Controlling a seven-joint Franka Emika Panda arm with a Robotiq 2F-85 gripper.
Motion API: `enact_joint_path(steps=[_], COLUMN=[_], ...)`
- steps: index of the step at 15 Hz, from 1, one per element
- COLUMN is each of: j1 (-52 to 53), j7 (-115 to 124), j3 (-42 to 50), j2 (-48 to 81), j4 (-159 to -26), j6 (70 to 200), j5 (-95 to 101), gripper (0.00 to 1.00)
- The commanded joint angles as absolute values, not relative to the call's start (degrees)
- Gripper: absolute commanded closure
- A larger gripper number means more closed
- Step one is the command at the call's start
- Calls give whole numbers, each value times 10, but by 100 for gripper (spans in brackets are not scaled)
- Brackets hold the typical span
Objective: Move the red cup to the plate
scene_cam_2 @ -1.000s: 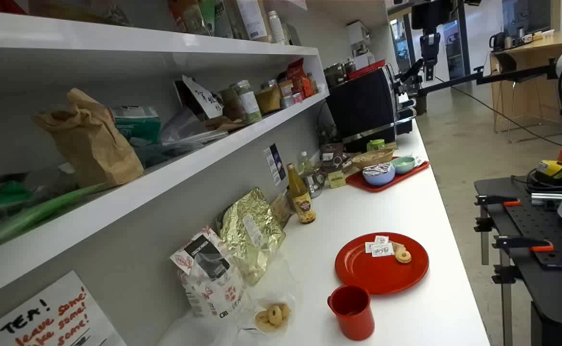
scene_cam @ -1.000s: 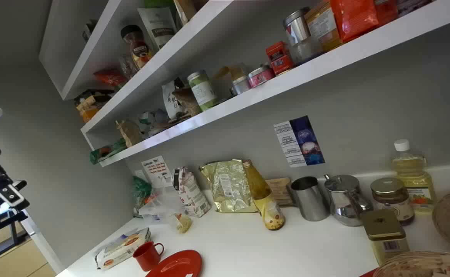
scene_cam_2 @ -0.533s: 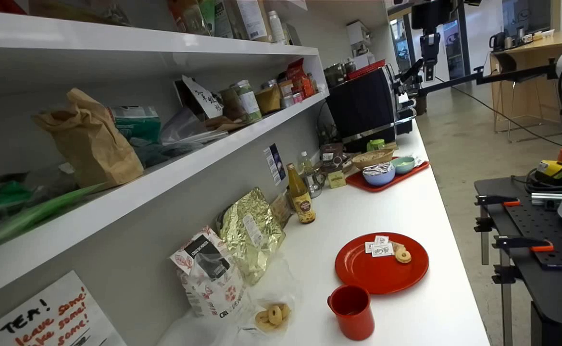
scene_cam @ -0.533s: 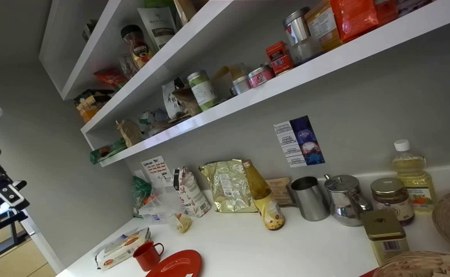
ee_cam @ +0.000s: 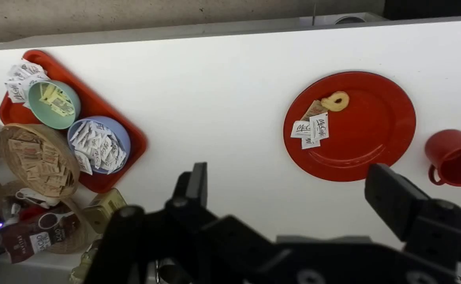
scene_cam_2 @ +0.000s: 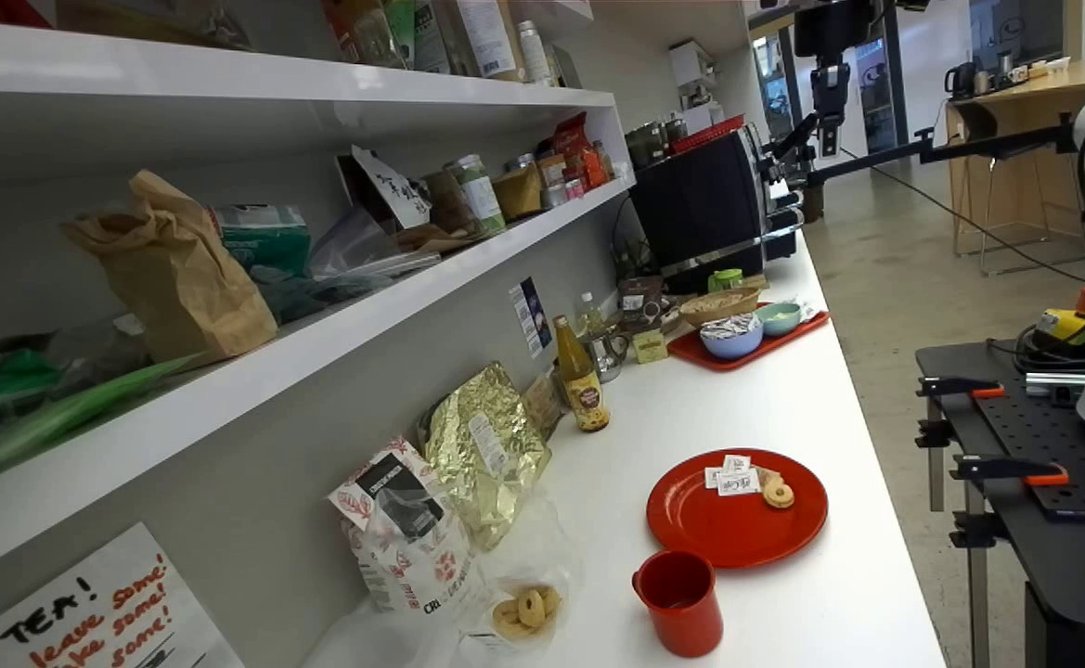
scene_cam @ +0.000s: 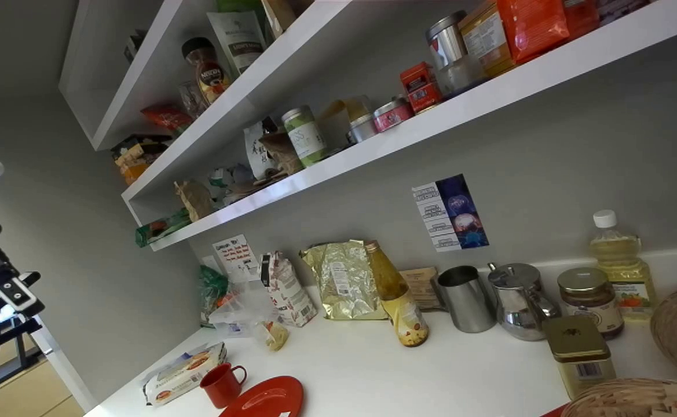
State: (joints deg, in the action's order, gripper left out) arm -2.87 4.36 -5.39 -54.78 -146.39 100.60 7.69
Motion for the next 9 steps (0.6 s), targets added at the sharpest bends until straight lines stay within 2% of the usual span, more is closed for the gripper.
enact_joint_path(steps=[1, 9], j1=[-20, -8], j7=[49, 124], j3=[-49, -101], j2=[-546, -452], j4=[-1462, -1438], j6=[1004, 1118], j5=[82, 50], gripper=[0, 0])
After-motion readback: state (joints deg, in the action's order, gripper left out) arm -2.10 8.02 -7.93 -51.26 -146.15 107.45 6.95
